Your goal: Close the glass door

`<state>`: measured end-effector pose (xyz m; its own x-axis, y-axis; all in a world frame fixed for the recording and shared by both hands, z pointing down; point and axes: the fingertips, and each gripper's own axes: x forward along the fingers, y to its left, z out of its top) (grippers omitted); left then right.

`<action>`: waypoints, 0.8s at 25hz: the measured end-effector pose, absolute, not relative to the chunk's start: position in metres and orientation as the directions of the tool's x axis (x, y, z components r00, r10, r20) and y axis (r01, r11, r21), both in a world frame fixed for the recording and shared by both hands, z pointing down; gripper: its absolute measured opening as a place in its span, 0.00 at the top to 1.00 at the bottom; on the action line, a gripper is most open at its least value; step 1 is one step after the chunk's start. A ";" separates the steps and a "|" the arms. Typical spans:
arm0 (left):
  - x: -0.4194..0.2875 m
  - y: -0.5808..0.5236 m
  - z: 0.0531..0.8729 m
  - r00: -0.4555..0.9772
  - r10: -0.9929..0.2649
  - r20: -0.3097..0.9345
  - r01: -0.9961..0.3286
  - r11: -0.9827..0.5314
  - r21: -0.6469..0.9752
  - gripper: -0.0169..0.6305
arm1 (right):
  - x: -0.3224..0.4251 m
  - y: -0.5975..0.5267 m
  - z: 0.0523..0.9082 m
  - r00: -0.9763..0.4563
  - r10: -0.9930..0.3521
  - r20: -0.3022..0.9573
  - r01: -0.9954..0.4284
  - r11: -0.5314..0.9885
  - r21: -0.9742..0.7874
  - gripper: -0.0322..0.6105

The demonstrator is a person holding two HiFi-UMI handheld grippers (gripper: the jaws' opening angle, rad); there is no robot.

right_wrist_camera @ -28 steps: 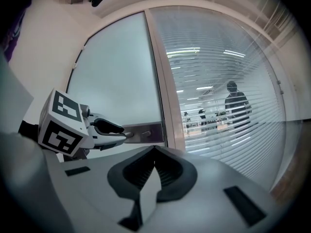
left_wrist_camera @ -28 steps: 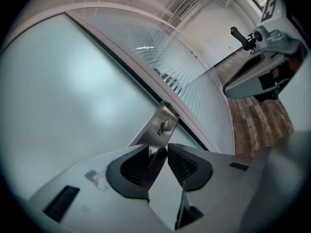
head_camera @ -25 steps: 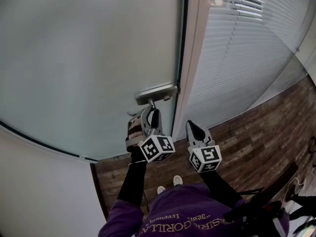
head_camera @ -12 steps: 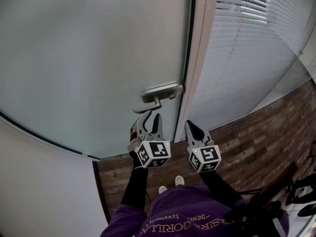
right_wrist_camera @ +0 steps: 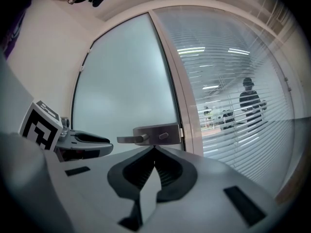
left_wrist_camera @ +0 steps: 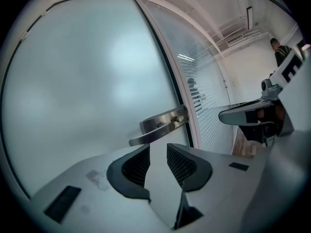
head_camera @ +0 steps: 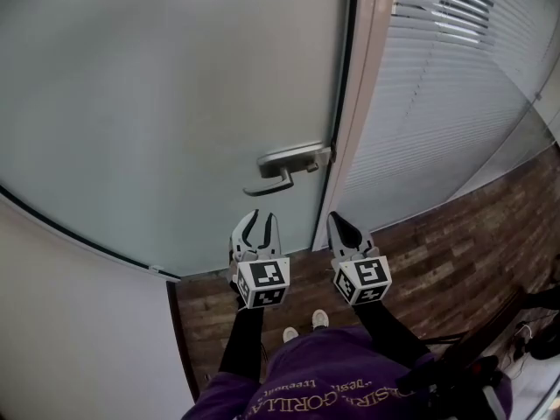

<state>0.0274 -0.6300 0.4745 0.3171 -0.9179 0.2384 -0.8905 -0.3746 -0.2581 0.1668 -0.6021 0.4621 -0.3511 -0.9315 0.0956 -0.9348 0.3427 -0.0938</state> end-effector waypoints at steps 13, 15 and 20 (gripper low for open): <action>0.007 -0.608 0.481 0.281 -0.928 0.246 -0.947 -0.310 -0.086 0.97 | 0.158 -0.594 0.459 -0.365 -0.926 0.097 -0.930 0.357 -0.089 0.96; 0.007 -0.604 0.484 0.283 -0.927 0.247 -0.949 -0.308 -0.071 0.97 | 0.158 -0.593 0.459 -0.365 -0.926 0.098 -0.930 0.357 -0.088 0.96; 0.012 -0.594 0.491 0.289 -0.928 0.237 -0.948 -0.312 -0.064 0.97 | 0.157 -0.592 0.461 -0.365 -0.926 0.099 -0.930 0.358 -0.086 0.96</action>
